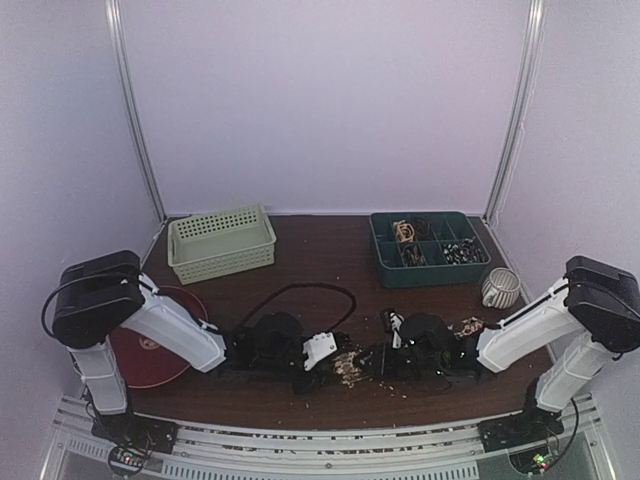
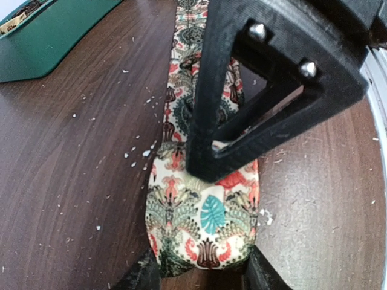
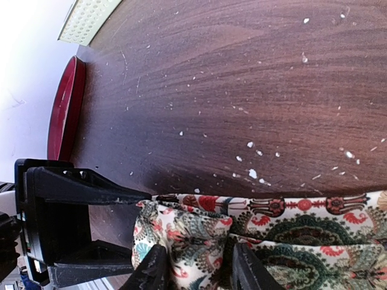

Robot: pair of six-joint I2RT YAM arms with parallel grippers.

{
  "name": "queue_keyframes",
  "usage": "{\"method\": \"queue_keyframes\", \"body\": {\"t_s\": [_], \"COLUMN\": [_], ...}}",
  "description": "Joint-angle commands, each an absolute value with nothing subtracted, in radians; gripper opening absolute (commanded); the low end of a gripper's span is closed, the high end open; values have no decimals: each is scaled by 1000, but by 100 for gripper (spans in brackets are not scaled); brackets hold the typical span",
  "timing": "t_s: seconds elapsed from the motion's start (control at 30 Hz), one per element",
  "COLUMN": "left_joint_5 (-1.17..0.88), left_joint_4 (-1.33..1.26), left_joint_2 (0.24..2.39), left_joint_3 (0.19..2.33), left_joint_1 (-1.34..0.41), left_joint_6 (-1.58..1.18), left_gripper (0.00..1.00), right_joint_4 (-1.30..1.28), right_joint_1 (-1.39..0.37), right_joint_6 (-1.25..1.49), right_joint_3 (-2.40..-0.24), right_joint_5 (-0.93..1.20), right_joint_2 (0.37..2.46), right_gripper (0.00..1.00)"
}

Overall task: Roll the ties
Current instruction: Roll the tie at the center of the board.

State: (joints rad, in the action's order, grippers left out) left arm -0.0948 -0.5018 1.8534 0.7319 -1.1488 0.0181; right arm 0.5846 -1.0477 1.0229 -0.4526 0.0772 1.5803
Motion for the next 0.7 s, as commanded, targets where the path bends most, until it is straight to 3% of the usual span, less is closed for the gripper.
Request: {"method": "queue_keyframes", "body": {"t_s": [0.0,0.23,0.37,0.43,0.67], "left_joint_5": [-26,-6,-19,-20,-24], "left_joint_4": [-480,-443,-462,-487,-561], "left_joint_2": [1838,1799,1744,1715,1730], "left_joint_3": [747,748,694,651,597], "left_joint_1": [-1141,-1135,-1134,-1135,-1135], "left_joint_6": [65,43,-31,-76,-204], "left_gripper": [46,68,70,63,22], "right_joint_4": [506,530,520,517,489], "right_joint_1": [-1046,-1042,-1041,-1040,-1028], "right_joint_6": [985,982,976,974,964], "right_joint_3": [-454,-458,-452,-447,-450], "right_joint_5": [37,58,42,36,31], "right_joint_2": [1551,1600,1598,1589,1537], "right_gripper": [37,31,30,30,35]}}
